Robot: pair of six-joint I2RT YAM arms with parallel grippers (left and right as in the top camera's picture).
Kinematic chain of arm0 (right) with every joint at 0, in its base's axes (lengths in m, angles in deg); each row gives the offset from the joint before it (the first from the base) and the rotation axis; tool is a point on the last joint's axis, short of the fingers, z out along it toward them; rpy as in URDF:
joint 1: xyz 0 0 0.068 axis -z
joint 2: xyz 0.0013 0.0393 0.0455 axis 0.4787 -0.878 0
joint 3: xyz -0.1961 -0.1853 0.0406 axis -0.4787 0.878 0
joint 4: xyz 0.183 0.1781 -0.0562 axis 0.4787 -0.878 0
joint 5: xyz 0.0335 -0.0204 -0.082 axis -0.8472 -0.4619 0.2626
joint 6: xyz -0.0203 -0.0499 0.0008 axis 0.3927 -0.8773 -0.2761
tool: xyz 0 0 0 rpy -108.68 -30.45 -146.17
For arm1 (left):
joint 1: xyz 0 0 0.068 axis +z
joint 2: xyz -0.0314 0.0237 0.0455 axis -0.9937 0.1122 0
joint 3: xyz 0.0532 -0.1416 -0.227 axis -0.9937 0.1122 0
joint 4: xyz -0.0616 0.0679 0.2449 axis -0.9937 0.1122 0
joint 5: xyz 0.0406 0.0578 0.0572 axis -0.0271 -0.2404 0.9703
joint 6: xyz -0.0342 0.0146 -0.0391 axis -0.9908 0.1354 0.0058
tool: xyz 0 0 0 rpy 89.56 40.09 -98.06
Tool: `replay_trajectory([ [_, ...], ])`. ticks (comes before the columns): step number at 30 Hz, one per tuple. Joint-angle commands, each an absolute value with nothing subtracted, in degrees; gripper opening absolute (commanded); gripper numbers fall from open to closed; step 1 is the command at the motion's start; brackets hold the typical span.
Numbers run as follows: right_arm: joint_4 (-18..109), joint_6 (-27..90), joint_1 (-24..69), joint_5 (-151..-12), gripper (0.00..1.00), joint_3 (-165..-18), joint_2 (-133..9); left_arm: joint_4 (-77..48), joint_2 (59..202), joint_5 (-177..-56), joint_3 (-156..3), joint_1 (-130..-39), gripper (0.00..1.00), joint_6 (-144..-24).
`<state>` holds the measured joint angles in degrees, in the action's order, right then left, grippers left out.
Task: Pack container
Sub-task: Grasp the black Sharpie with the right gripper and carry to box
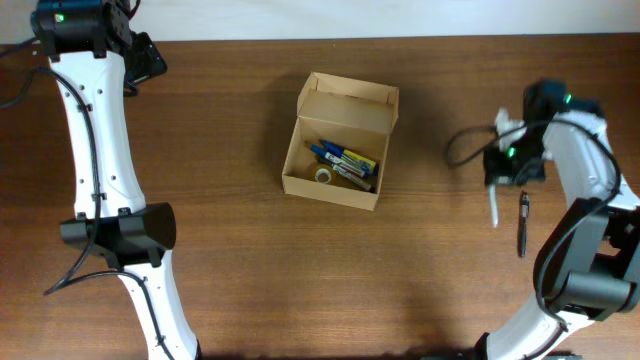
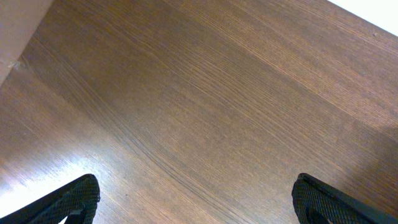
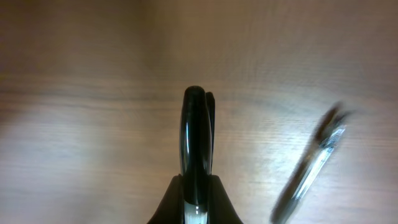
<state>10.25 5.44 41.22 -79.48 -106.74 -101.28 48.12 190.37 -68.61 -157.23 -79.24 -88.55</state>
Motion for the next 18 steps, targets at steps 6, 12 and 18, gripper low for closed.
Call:
replay_trajectory([
  [6,2.69,4.67,27.03,-79.09,0.04,-135.41,-100.51,48.19,190.66,-67.84,-158.10,-79.00,1.00,-88.22],
  [12,3.63,-15.48,10.69,-75.16,0.04,-143.63,-100.51,48.19,190.66,-67.84,-158.10,-79.00,1.00,-88.22],
  [18,7.34,-27.44,-0.81,-72.47,0.04,-141.71,-102.72,48.17,190.66,-67.82,-158.10,-79.00,1.00,-88.22],
])
